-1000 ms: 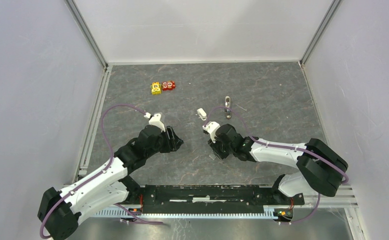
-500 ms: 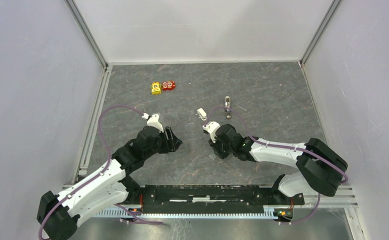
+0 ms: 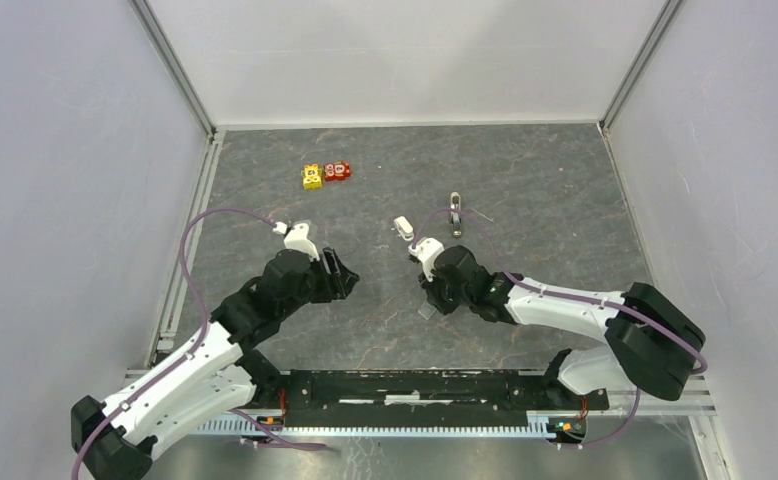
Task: Load the staples into the stapler
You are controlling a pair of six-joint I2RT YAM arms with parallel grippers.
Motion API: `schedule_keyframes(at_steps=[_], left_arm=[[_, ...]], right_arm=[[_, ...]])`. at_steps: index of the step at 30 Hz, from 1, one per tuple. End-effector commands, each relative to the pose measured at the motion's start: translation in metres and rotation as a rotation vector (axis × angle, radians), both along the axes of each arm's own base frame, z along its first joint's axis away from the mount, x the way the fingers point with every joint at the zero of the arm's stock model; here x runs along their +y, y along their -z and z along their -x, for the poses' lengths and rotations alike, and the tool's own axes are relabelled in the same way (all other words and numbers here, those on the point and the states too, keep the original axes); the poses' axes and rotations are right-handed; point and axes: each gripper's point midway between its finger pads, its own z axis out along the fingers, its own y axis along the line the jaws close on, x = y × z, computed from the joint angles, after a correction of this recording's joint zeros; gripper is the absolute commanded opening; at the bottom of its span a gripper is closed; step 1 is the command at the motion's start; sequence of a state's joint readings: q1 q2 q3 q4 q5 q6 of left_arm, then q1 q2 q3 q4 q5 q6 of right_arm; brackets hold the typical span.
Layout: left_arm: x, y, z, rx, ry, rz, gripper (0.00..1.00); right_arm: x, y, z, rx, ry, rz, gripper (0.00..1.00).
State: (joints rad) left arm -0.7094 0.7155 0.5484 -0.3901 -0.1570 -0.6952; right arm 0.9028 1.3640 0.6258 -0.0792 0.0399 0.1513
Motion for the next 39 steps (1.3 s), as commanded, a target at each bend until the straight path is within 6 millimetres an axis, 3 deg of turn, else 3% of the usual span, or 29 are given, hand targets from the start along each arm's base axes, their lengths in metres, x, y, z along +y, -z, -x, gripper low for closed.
schedule_keyframes(at_steps=[1, 6, 9, 16, 24, 32, 39], left_arm=[[0.006, -0.033, -0.005, -0.083, -0.003, -0.022, 0.66], [0.015, -0.053, -0.003, -0.135, 0.026, -0.083, 0.74], [0.022, -0.064, -0.001, -0.156, 0.044, -0.132, 0.99], [0.041, -0.078, 0.003, -0.215, 0.067, -0.242, 1.00], [0.050, -0.068, 0.005, -0.247, 0.068, -0.284, 1.00], [0.052, -0.069, 0.005, -0.259, 0.076, -0.297, 1.00], [0.053, -0.070, 0.003, -0.264, 0.070, -0.305, 1.00]], right_arm=[[0.013, -0.036, -0.018, -0.077, 0.036, -0.072, 0.20], [0.005, -0.052, -0.040, -0.118, 0.125, -0.079, 0.20], [-0.003, -0.061, -0.061, -0.137, 0.196, -0.093, 0.20], [-0.022, -0.072, -0.113, -0.184, 0.349, -0.088, 0.21], [-0.037, -0.065, -0.160, -0.189, 0.503, -0.071, 0.21], [-0.055, -0.047, -0.184, -0.173, 0.649, -0.070, 0.21], [-0.060, -0.048, -0.195, -0.186, 0.695, -0.130, 0.22]])
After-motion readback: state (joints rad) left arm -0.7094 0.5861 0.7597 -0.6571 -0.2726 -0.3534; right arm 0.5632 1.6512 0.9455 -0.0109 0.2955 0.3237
